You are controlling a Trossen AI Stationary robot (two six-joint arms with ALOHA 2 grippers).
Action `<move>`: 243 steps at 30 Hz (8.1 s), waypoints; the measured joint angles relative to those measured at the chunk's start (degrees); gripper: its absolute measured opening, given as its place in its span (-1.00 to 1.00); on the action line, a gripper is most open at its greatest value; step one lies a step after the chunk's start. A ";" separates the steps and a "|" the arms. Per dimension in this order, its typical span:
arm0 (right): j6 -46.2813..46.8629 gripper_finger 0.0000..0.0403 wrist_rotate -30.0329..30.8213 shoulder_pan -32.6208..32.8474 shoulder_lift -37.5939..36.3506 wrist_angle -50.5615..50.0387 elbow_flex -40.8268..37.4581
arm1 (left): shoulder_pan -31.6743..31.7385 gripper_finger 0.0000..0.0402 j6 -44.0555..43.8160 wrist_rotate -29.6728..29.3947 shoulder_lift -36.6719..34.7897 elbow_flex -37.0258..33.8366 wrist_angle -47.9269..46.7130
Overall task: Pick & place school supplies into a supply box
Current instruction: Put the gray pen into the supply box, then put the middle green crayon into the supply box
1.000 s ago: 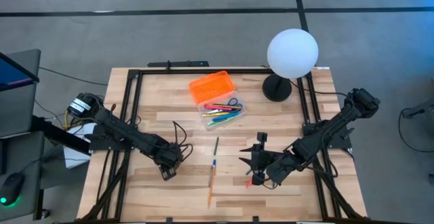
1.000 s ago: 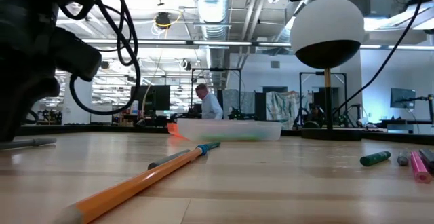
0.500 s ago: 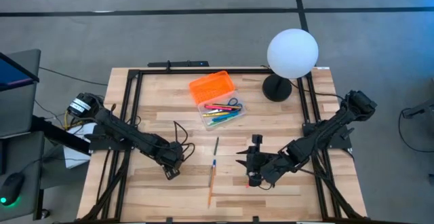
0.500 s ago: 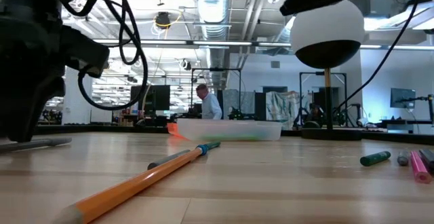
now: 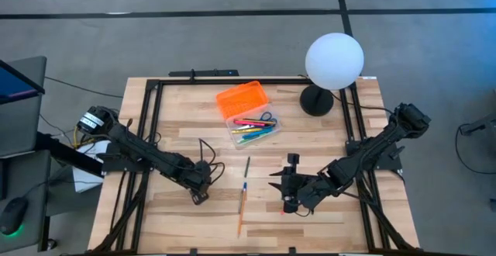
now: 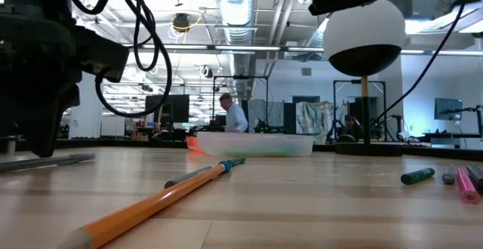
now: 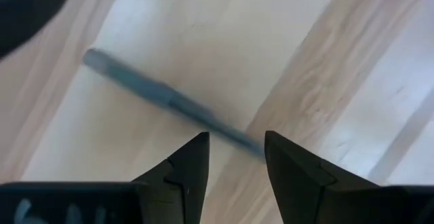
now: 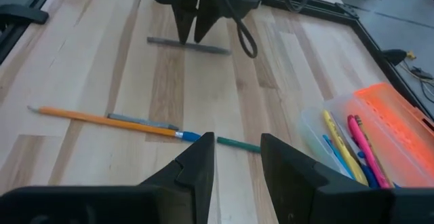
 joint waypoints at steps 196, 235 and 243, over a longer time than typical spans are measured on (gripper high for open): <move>-1.29 -0.43 -29.51 -3.49 0.20 -1.04 -13.67 | 11.15 -0.27 54.69 3.89 3.22 9.91 -7.92; -0.01 -0.86 -33.36 -10.52 8.28 -3.99 -14.35 | -1.60 -0.27 34.03 -22.62 -26.43 -10.10 0.41; -5.83 -0.94 -33.36 -13.17 8.54 -7.68 -12.29 | -1.60 -0.27 34.14 -26.06 -26.36 -10.06 0.43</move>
